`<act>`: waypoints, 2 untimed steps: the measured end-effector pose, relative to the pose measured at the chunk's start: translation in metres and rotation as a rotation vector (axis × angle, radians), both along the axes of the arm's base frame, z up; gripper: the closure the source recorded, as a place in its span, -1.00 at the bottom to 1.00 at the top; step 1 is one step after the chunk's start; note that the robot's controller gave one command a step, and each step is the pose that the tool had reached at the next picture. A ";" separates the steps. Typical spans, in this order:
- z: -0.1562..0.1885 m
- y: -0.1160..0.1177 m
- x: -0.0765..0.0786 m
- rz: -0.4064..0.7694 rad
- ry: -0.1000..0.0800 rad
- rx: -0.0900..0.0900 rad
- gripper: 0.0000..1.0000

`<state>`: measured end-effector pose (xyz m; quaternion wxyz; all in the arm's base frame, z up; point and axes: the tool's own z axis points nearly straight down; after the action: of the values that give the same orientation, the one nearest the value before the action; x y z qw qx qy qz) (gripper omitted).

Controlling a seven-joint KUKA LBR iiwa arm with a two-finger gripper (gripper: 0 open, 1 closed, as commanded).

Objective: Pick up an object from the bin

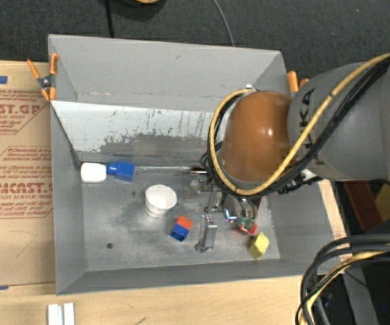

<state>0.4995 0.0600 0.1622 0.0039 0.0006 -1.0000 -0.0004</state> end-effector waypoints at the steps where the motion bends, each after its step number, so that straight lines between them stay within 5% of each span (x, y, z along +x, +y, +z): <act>1: 0.004 0.000 0.002 -0.001 -0.008 0.000 -1.00; 2: -0.042 -0.001 -0.002 0.006 -0.011 0.002 -1.00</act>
Offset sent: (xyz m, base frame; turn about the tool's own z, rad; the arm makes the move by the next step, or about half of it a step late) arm -0.0073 -0.0032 -0.0720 -0.0089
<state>0.4976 0.0588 0.1206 -0.0016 0.0035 -1.0000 -0.0012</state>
